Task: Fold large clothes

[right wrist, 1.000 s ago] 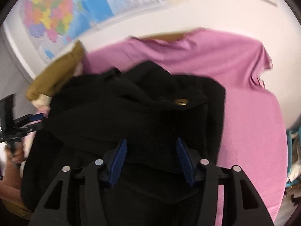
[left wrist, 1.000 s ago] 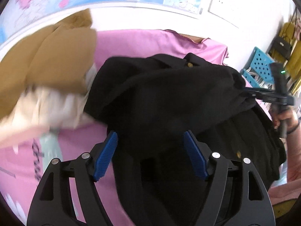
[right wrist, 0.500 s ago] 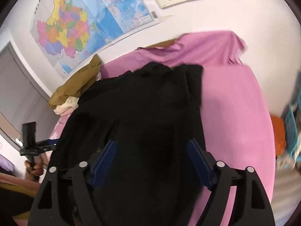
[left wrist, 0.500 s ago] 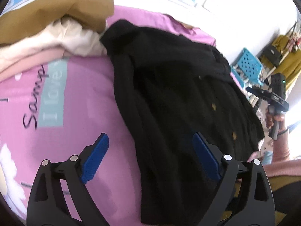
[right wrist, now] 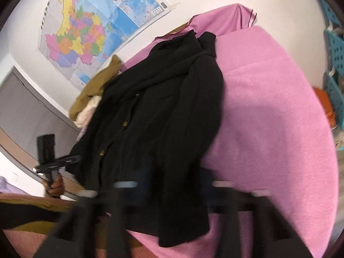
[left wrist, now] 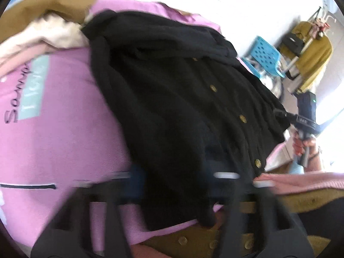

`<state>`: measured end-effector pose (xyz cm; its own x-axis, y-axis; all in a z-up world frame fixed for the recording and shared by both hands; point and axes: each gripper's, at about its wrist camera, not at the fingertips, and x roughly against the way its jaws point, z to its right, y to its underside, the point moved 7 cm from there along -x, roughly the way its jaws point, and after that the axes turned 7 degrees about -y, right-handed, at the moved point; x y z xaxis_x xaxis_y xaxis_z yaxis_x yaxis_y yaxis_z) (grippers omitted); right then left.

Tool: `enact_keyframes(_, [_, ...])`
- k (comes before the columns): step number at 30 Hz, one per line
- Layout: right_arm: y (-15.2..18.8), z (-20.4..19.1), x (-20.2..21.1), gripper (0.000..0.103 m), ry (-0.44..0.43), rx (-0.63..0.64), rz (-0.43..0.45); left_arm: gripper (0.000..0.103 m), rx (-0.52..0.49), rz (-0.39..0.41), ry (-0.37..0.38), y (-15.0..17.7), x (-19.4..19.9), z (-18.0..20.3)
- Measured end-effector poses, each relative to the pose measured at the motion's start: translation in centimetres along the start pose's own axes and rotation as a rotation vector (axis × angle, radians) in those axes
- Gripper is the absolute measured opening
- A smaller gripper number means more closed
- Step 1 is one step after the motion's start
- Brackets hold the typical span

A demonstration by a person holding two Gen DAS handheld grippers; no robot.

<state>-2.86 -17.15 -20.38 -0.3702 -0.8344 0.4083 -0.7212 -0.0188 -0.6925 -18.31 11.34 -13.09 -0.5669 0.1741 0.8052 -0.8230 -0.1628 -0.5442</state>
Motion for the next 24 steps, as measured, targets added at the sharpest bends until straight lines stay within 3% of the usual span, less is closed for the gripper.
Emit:
enact_keyframes(4, [-1.3, -1.1, 1.9, 0.01, -0.068, -0.016, 0.082, 0.011, 0.122, 0.075, 0.051, -0.4, 3.3, -1.9])
enact_keyframes(10, [-4.3, -6.3, 7.9, 0.008, -0.142, 0.072, 0.252, 0.008, 0.199, 0.162, 0.1, 0.1, 8.8, -3.1])
enact_keyframes(12, [-4.5, -7.4, 8.3, 0.008, -0.148, 0.118, 0.256, 0.008, 0.188, 0.15, 0.081, 0.8, 8.6, -2.8])
enact_keyframes(14, [-4.0, -6.9, 7.0, 0.009, -0.148, 0.099, 0.211, 0.01, 0.196, 0.085, 0.048, 2.2, 7.0, -3.4])
enact_keyframes(17, [-2.2, -4.0, 3.8, 0.014, -0.083, 0.032, 0.109, 0.021, 0.234, -0.033, -0.044, 4.8, 3.8, -6.1])
enact_keyframes(18, [-1.5, -3.1, 3.0, 0.023, -0.055, 0.018, 0.073, 0.028, 0.254, -0.066, -0.054, 5.6, 2.8, -6.9])
enact_keyframes(21, [0.1, 0.1, 1.9, 0.045, 0.019, -0.051, 0.038, 0.042, 0.279, -0.031, 0.009, 5.8, 2.9, -7.7])
enact_keyframes(22, [0.5, 1.2, 2.0, 0.053, 0.054, -0.078, 0.043, 0.052, 0.281, -0.025, 0.014, 5.8, 3.1, -7.7])
enact_keyframes(24, [1.3, 2.1, 2.9, 0.062, 0.04, -0.107, 0.066, 0.074, 0.238, -0.008, 0.016, 5.8, 3.5, -7.1])
